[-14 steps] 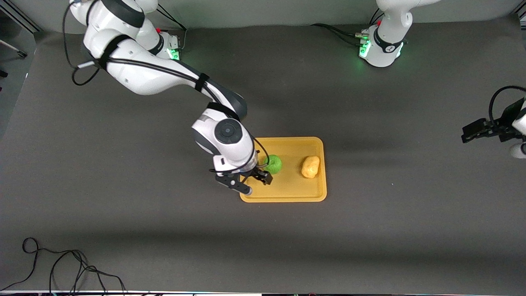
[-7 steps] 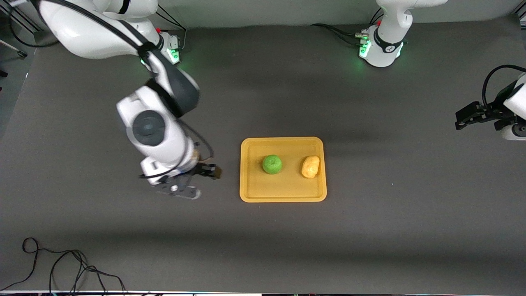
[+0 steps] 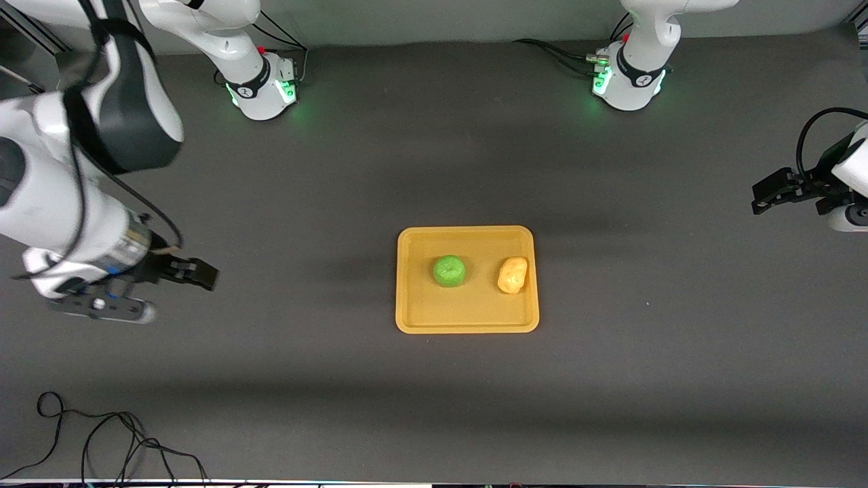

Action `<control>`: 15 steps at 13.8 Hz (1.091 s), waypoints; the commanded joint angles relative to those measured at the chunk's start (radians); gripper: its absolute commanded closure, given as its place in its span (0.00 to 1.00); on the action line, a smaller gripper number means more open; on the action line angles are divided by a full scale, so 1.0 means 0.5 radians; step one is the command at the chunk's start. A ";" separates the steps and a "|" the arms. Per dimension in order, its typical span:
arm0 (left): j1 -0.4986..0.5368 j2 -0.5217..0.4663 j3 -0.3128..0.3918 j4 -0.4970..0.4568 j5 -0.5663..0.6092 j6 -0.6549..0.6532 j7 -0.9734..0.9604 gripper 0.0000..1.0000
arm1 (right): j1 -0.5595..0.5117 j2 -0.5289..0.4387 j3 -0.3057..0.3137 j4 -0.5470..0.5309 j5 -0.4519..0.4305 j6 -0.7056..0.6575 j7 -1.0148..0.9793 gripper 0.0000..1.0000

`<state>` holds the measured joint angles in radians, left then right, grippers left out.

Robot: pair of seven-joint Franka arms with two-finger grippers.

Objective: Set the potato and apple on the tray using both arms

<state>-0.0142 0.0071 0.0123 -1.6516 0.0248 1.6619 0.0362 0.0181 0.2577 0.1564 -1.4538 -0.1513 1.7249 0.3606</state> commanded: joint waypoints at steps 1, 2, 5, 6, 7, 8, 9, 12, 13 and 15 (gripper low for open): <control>-0.039 -0.042 0.018 -0.059 -0.010 0.026 -0.008 0.00 | 0.037 -0.380 -0.177 -0.362 0.066 0.005 -0.031 0.00; -0.042 -0.039 0.015 -0.059 -0.010 0.023 -0.008 0.00 | 0.047 -0.423 -0.275 -0.363 0.127 -0.068 -0.043 0.00; -0.042 -0.045 0.006 -0.081 -0.010 0.023 -0.008 0.00 | 0.166 -0.530 -0.534 -0.366 0.235 -0.161 -0.052 0.00; -0.042 -0.042 0.006 -0.081 -0.010 0.032 -0.008 0.00 | 0.148 -0.531 -0.531 -0.357 0.235 -0.182 -0.080 0.00; -0.042 -0.045 0.009 -0.081 -0.010 0.029 -0.008 0.00 | 0.130 -0.531 -0.512 -0.357 0.235 -0.186 -0.141 0.00; -0.039 -0.045 0.006 -0.081 -0.010 0.029 -0.008 0.00 | 0.123 -0.531 -0.488 -0.357 0.235 -0.186 -0.169 0.00; -0.042 -0.045 0.009 -0.081 -0.010 0.032 -0.008 0.00 | 0.120 -0.531 -0.485 -0.357 0.238 -0.189 -0.172 0.00; -0.042 -0.042 0.009 -0.081 -0.010 0.036 -0.008 0.00 | 0.026 -0.531 -0.298 -0.357 0.293 -0.271 -0.199 0.00; -0.042 -0.042 0.009 -0.081 -0.010 0.032 -0.008 0.00 | 0.019 -0.531 -0.252 -0.357 0.306 -0.268 -0.212 0.00; -0.042 -0.042 0.006 -0.084 -0.007 0.032 -0.008 0.00 | -0.002 -0.525 -0.248 -0.360 0.306 -0.250 -0.215 0.00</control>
